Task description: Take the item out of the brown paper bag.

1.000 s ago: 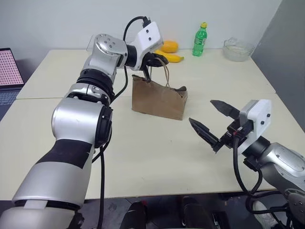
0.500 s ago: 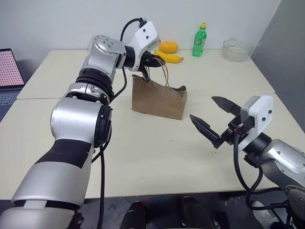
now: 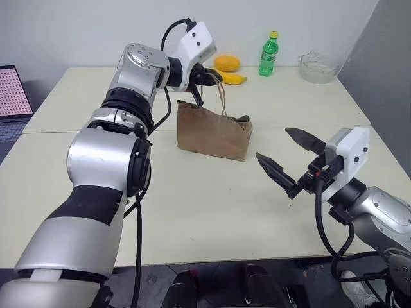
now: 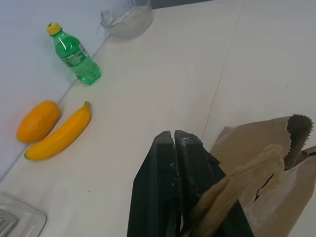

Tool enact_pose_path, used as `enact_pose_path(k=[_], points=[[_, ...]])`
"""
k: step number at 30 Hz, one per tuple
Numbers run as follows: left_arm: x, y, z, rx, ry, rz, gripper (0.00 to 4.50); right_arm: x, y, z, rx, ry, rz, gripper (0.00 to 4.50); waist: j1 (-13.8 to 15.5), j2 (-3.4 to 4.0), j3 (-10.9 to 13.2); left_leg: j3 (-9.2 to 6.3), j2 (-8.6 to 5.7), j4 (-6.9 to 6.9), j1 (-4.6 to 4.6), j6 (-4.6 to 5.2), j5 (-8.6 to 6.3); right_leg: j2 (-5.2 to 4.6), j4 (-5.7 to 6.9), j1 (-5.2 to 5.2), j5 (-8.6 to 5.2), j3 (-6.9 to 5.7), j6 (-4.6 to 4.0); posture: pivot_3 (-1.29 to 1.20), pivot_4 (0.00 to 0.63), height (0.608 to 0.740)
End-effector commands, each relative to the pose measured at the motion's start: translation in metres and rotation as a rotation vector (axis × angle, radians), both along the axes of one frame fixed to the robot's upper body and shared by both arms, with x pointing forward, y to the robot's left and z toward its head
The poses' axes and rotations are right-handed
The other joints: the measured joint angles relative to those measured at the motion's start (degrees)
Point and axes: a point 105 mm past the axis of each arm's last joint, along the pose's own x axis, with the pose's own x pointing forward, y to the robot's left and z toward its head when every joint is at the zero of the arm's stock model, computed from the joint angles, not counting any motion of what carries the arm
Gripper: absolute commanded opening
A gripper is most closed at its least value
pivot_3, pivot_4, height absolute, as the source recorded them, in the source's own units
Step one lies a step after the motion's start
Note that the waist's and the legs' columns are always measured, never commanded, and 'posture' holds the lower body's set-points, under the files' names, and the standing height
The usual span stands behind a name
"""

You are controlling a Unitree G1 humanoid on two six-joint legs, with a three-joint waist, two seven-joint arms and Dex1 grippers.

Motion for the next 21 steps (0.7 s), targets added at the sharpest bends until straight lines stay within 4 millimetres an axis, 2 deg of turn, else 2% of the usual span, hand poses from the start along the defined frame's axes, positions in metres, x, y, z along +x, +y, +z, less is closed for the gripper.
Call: enact_pose_path(k=[1, 10, 21], points=[[-0.005, -0.008, 0.042, -0.063, -0.101, -0.007, 0.06, -0.003, 0.002, 0.010, 0.005, -0.058, 0.009, 4.50, 0.00, 0.00, 0.00, 0.00, 0.00, 0.00, 0.00, 0.00, 0.00, 0.00, 0.00, 0.00, 0.00, 0.00, 0.00, 0.00, 0.150, 0.740], [-0.005, -0.009, 0.050, -0.078, -0.118, 0.013, 0.06, -0.002, 0.005, 0.009, 0.007, -0.055, 0.021, 4.50, 0.00, 0.00, 0.00, 0.00, 0.00, 0.00, 0.00, 0.00, 0.00, 0.00, 0.00, 0.00, 0.00, 0.00, 0.00, 0.00, 0.150, 0.740], [-0.001, -0.006, 0.031, -0.007, -0.101, 0.026, 0.06, -0.002, 0.007, 0.007, -0.004, -0.057, 0.027, 4.50, -0.01, 0.00, 0.00, 0.00, -0.01, 0.00, 0.00, 0.00, 0.00, 0.00, 0.00, 0.00, 0.00, 0.00, 0.00, 0.00, 0.150, 0.740]])
